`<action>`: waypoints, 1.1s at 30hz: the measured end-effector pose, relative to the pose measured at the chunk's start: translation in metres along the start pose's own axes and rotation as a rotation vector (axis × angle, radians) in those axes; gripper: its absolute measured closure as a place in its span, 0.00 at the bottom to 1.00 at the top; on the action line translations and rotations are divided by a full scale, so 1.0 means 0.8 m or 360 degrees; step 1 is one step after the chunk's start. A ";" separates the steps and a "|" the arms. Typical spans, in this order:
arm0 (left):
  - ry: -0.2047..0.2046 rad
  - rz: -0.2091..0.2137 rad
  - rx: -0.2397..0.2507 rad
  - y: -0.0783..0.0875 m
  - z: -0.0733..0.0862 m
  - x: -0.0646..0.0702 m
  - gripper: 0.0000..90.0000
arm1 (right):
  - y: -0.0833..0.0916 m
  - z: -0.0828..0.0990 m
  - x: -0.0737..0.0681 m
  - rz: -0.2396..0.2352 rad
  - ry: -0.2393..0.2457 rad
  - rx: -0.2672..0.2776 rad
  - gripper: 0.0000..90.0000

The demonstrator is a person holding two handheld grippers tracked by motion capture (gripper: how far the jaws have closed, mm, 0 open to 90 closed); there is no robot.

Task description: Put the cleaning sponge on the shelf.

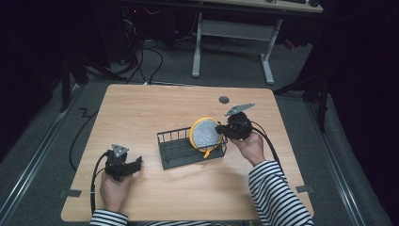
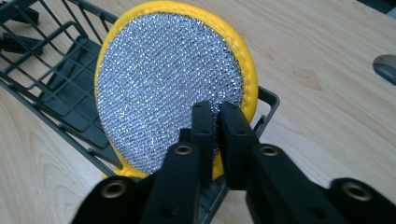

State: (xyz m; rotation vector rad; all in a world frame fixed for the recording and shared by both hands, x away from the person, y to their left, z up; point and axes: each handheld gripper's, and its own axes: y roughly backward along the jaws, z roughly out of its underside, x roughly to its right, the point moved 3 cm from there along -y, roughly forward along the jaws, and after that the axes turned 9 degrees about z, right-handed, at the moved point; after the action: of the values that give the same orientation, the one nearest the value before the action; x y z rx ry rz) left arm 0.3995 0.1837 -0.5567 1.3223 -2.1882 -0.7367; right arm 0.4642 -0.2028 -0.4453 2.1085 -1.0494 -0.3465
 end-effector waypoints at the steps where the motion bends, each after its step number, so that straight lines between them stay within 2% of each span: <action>1: 0.0000 0.0000 0.0000 0.000 0.000 0.000 0.32 | 0.000 0.000 0.000 0.0000 0.0000 0.0000 0.93; 2: 0.0000 0.0001 0.0000 0.000 0.000 0.000 0.32 | 0.002 0.002 0.000 0.0007 -0.0013 0.0006 0.83; 6: 0.0001 0.0004 -0.0001 0.000 0.000 0.000 0.32 | 0.008 0.002 0.002 0.0020 -0.0039 0.0038 0.68; 7: 0.0001 0.0004 -0.0001 0.000 0.000 0.000 0.32 | 0.008 0.002 0.002 0.0020 -0.0039 0.0038 0.68; 8: 0.0001 0.0004 -0.0001 0.000 0.000 0.000 0.32 | 0.012 0.001 0.002 0.0047 -0.0047 0.0063 0.62; 9: 0.0001 0.0004 -0.0001 0.000 0.000 0.000 0.32 | 0.012 0.001 0.002 0.0047 -0.0047 0.0063 0.62; 10: 0.0001 0.0004 -0.0001 0.000 0.000 0.000 0.32 | 0.018 0.001 0.004 0.0073 -0.0077 0.0099 0.59; 11: 0.0002 0.0004 0.0000 0.000 0.000 0.000 0.32 | 0.018 0.001 0.004 0.0073 -0.0077 0.0099 0.59; 12: 0.0001 0.0004 -0.0001 0.000 0.000 0.000 0.32 | 0.025 0.005 0.007 0.0090 -0.0128 0.0136 0.59; 14: 0.0001 0.0003 -0.0001 0.000 0.000 0.000 0.32 | 0.030 0.009 0.012 0.0101 -0.0161 0.0130 0.59; 16: 0.0001 0.0004 -0.0001 0.000 0.000 0.000 0.32 | 0.038 0.012 0.019 0.0139 -0.0180 0.0142 0.59; 21: 0.0001 0.0003 -0.0001 0.000 0.000 0.000 0.32 | 0.056 0.021 0.029 0.0166 -0.0256 0.0187 0.58; 23: 0.0001 0.0005 0.0000 0.000 0.000 0.000 0.32 | 0.067 0.032 0.038 0.0195 -0.0297 0.0185 0.59; 25: 0.0001 0.0004 -0.0001 0.000 0.000 0.000 0.32 | 0.070 0.035 0.039 0.0203 -0.0303 0.0181 0.60; 26: -0.0002 0.0002 0.0000 0.000 0.000 0.000 0.32 | 0.080 0.044 0.045 0.0223 -0.0323 0.0212 0.61; 28: -0.0003 0.0001 -0.0001 0.000 0.000 0.000 0.32 | 0.083 0.048 0.047 0.0227 -0.0340 0.0214 0.62; 29: -0.0003 0.0001 -0.0001 0.000 0.000 0.000 0.32 | 0.091 0.060 0.052 0.0253 -0.0365 0.0219 0.62; 31: -0.0003 0.0000 -0.0001 0.000 0.000 0.000 0.32 | 0.098 0.069 0.056 0.0269 -0.0408 0.0236 0.62; 33: -0.0003 0.0000 -0.0001 0.000 0.000 0.000 0.32 | 0.100 0.075 0.058 0.0278 -0.0419 0.0233 0.62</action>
State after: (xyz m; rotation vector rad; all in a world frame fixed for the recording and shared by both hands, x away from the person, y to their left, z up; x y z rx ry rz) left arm 0.3995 0.1834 -0.5567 1.3219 -2.1894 -0.7387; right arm 0.4162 -0.2999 -0.4247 2.1187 -1.4406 -0.4833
